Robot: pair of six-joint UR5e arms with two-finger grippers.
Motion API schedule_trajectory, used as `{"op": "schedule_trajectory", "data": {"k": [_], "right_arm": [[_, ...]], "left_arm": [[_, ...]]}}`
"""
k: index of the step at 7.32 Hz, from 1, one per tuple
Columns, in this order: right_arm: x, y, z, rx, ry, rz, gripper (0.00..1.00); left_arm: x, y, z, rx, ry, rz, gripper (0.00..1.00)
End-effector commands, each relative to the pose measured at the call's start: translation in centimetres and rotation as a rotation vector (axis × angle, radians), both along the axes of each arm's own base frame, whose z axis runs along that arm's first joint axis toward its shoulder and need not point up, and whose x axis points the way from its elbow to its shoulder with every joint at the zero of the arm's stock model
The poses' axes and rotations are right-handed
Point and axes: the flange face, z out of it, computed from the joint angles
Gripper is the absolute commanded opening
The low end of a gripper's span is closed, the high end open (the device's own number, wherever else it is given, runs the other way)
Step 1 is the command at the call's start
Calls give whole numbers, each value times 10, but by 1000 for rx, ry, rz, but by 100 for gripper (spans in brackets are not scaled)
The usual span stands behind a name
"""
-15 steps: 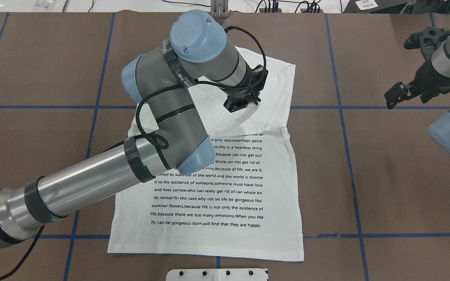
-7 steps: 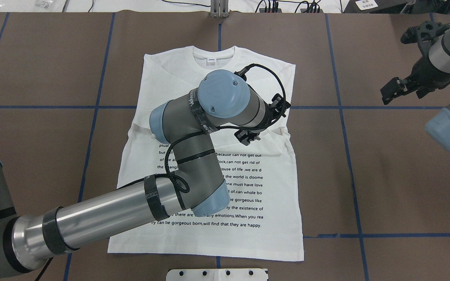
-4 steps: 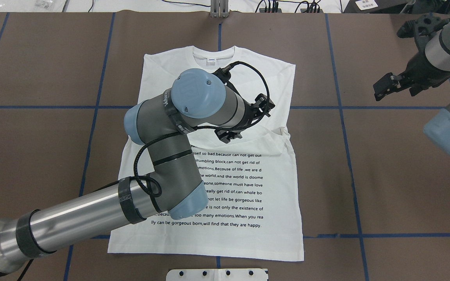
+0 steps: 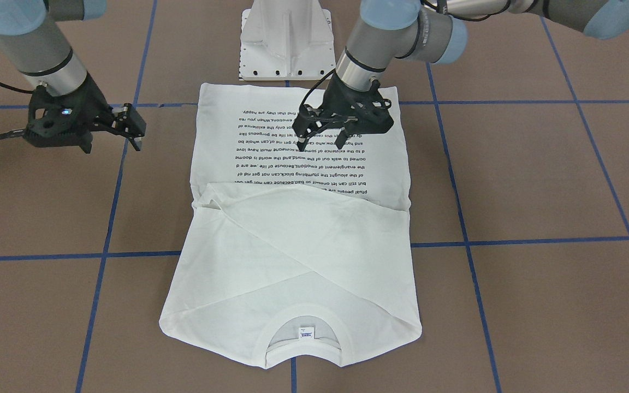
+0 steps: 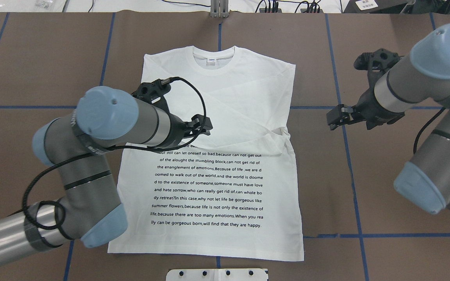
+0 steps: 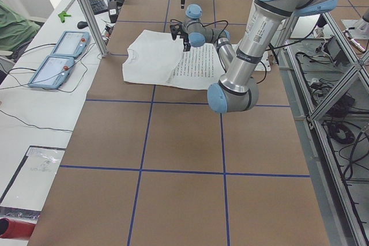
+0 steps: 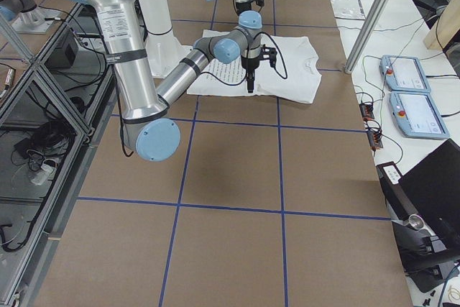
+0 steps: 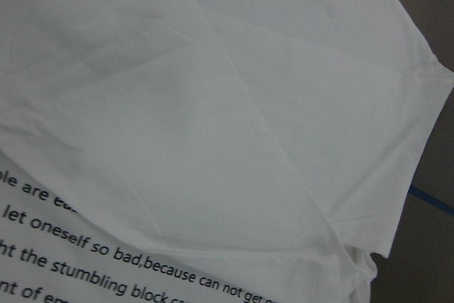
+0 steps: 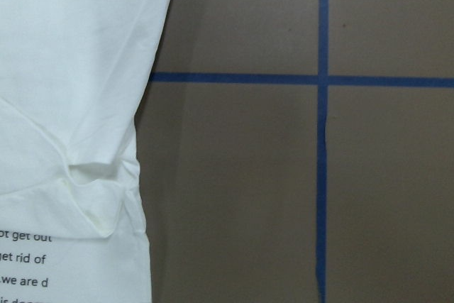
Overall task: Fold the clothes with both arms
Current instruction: 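Move both grippers to the shirt's side edges near the hem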
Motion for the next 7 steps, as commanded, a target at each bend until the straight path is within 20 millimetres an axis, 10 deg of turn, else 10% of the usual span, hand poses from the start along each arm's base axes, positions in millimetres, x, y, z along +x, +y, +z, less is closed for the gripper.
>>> {"op": "schedule_trajectory", "data": {"k": [1,3,7], "right_arm": [[-68,82,-13,-33,-73,76,100],[-107,143,10,-53,-41,64,100],[-147,246,45,-66,-19,69,100]], "left_arm": [[-49,27,26,74,-75,49,99],[-87,49,71,116,-140,88,99],[-98,57,82,110,-152,91,99]]}}
